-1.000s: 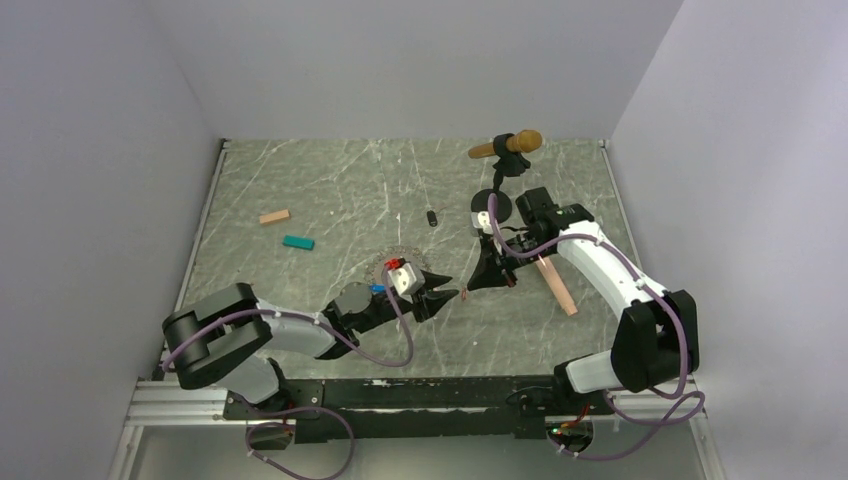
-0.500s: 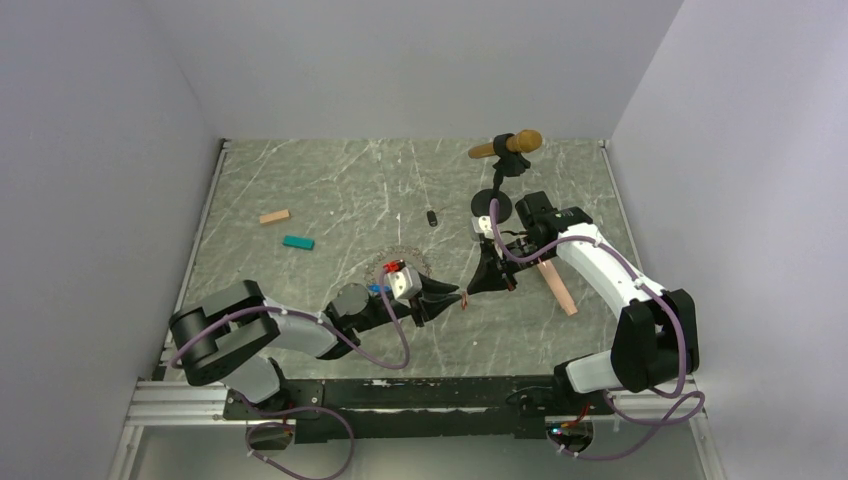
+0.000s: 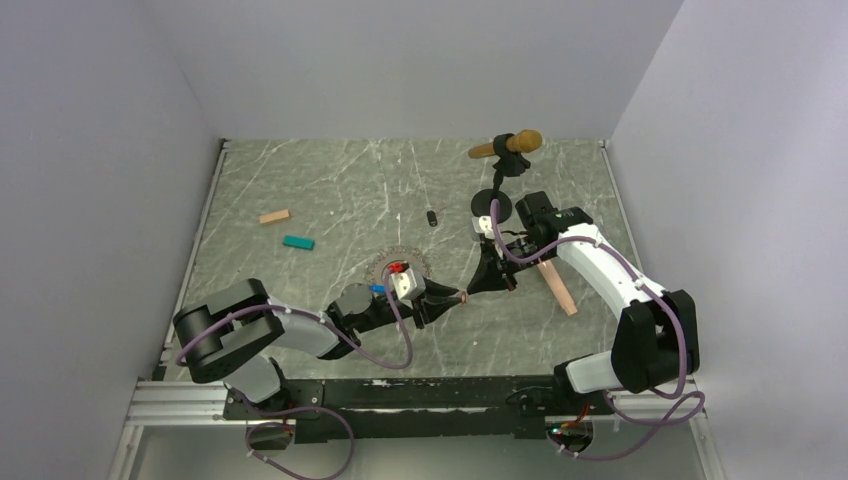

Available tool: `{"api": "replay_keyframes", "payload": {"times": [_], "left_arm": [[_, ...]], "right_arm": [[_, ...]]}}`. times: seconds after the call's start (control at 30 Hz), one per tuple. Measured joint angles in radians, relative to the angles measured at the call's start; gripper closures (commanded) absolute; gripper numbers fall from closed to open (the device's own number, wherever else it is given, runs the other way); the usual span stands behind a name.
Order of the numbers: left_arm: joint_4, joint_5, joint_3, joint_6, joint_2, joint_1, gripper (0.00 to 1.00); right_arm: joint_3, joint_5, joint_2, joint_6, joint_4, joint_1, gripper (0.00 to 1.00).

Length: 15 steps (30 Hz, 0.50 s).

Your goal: Put the keys on the keyring

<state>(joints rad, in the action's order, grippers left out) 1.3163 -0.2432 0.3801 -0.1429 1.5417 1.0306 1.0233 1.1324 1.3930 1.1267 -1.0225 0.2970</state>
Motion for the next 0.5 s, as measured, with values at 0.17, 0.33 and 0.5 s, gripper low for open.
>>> {"api": "replay_keyframes", "payload": {"times": [0.17,0.33,0.5], "left_arm": [[-0.004,0.0,-0.001,0.0,-0.005,0.0,0.67],[-0.004,0.0,-0.012,0.0,-0.027,0.0,0.62],[-0.003,0.001,-0.026,0.0,-0.032,0.0,0.59]], "right_arm": [[0.0,0.0,0.0,0.0,0.0,0.0,1.0],[0.0,0.0,0.0,0.005,0.0,0.0,1.0],[0.0,0.0,0.0,0.011,0.0,0.0,1.0]]}}
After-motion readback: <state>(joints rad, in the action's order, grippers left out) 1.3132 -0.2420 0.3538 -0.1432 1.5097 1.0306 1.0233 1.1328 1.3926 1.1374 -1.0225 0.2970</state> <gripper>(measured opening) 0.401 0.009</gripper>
